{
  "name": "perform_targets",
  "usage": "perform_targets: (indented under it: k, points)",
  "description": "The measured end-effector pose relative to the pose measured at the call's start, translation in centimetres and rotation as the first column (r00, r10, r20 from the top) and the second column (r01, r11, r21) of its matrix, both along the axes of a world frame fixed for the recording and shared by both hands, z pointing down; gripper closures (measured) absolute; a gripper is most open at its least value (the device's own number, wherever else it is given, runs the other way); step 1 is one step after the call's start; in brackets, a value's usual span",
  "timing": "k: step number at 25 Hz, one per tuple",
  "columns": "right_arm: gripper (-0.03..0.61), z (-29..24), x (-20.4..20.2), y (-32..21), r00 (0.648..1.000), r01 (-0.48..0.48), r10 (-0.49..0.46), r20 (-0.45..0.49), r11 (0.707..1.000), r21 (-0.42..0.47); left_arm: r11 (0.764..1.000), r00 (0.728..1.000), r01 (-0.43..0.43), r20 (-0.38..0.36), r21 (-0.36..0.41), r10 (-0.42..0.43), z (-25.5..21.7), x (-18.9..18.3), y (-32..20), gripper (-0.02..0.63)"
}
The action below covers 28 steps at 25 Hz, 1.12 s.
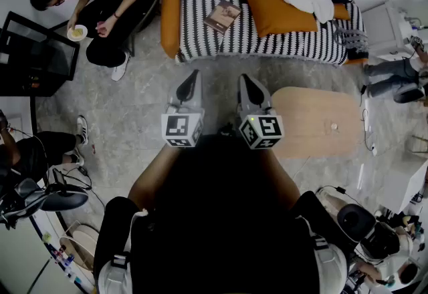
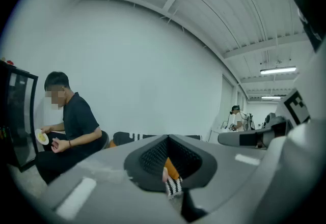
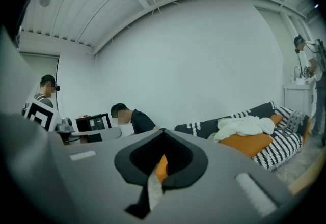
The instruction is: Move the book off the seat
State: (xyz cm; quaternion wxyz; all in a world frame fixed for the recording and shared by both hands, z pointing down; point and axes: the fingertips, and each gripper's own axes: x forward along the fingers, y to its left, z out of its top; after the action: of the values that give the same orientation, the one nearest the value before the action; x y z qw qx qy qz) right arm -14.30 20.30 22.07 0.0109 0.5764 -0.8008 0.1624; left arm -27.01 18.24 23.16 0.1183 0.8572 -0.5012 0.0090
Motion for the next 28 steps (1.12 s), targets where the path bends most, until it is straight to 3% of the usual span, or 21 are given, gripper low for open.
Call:
perform_targets:
  k: [17, 22, 28]
  points:
    - [0.571, 0.0, -2.8, 0.1, 0.998, -0.065, 0.065, 0.009, 0.998, 0.012, 0.999, 0.999, -0.047, -0.003, 0.001, 0.047, 0.6, -3.5, 0.4, 0.607]
    - [0.571, 0.2, -1.6, 2.6, 0.996, -0.090, 0.090, 0.020, 0.996, 0.023, 0.998, 0.999, -0.050, 0.009, 0.033, 0.050, 0.1, -3.1, 3.2, 0.607]
    - [0.571, 0.8, -1.6, -1.5, 0.995, -0.098, 0.098, 0.010, 0.995, 0.004, 0.998, 0.999, -0.054, -0.005, 0.014, 0.054, 0.7, -2.4, -1.8, 0.607]
